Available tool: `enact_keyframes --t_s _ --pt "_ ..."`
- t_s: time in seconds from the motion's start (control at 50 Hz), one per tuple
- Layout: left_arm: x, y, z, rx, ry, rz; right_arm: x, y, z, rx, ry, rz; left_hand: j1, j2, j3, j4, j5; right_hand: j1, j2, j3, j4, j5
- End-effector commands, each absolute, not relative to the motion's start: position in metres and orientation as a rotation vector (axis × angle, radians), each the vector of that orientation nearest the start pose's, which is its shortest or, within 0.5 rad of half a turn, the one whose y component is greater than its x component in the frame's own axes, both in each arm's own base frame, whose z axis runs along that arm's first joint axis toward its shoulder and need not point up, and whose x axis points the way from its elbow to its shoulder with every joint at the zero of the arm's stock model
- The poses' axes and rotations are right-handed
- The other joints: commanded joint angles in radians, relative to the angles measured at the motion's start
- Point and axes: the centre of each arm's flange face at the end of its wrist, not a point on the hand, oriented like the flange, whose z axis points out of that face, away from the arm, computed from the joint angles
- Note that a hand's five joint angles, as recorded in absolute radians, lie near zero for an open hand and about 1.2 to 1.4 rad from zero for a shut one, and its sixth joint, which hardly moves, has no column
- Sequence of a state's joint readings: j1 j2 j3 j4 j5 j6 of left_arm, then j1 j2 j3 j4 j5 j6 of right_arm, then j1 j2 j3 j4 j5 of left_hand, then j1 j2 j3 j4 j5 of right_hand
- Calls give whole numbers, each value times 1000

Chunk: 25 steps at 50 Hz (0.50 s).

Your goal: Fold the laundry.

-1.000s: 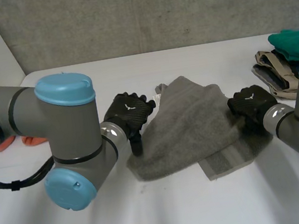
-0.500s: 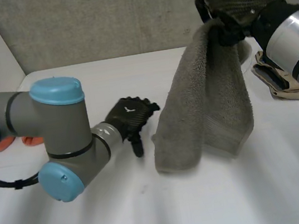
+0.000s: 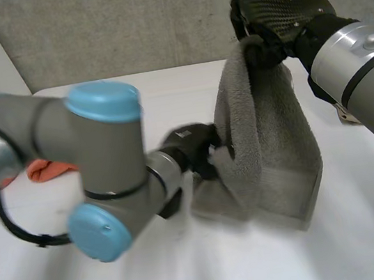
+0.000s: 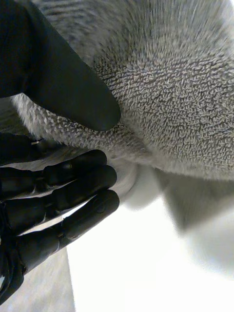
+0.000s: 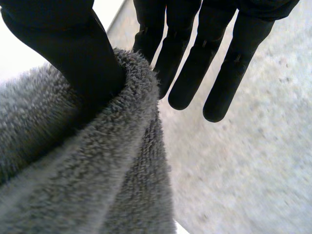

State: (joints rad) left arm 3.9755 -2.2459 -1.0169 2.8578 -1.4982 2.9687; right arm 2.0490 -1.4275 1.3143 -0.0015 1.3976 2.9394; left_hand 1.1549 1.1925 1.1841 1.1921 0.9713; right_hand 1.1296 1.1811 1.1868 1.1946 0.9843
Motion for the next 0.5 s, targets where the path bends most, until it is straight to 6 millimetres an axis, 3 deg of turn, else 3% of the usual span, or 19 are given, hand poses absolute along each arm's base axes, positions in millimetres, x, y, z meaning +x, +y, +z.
enact_keyframes --t_s 0.02,0.1,0.22,0.3,0.38,0.48,0.5 --pt "-325 -217 264 -860 -2189 1573 273 -286 302 -981 1887 -2127 241 204 212 204 250 267 215 209 202 237" --pt "-316 -203 273 -1015 -2135 1581 280 -305 271 -1137 1925 -2106 241 204 212 204 250 267 215 209 202 237" --pt "-320 -199 261 -1022 -2146 1468 306 -332 234 -1233 1870 -2117 241 204 212 204 250 267 215 209 202 237" --pt "-325 -215 238 -981 -2225 1435 329 -349 211 -1215 1796 -2158 241 204 212 204 250 267 215 209 202 237" --pt "-331 -259 221 -891 -2299 1571 353 -365 183 -1149 1708 -2245 241 204 212 204 250 267 215 209 202 237" --pt "-335 -295 198 -799 -2385 1643 364 -374 157 -1071 1681 -2346 241 204 212 204 250 267 215 209 202 237" --pt "-336 -296 195 -801 -2392 1628 365 -376 155 -1058 1678 -2365 241 204 212 204 250 37 -15 -21 -28 7"
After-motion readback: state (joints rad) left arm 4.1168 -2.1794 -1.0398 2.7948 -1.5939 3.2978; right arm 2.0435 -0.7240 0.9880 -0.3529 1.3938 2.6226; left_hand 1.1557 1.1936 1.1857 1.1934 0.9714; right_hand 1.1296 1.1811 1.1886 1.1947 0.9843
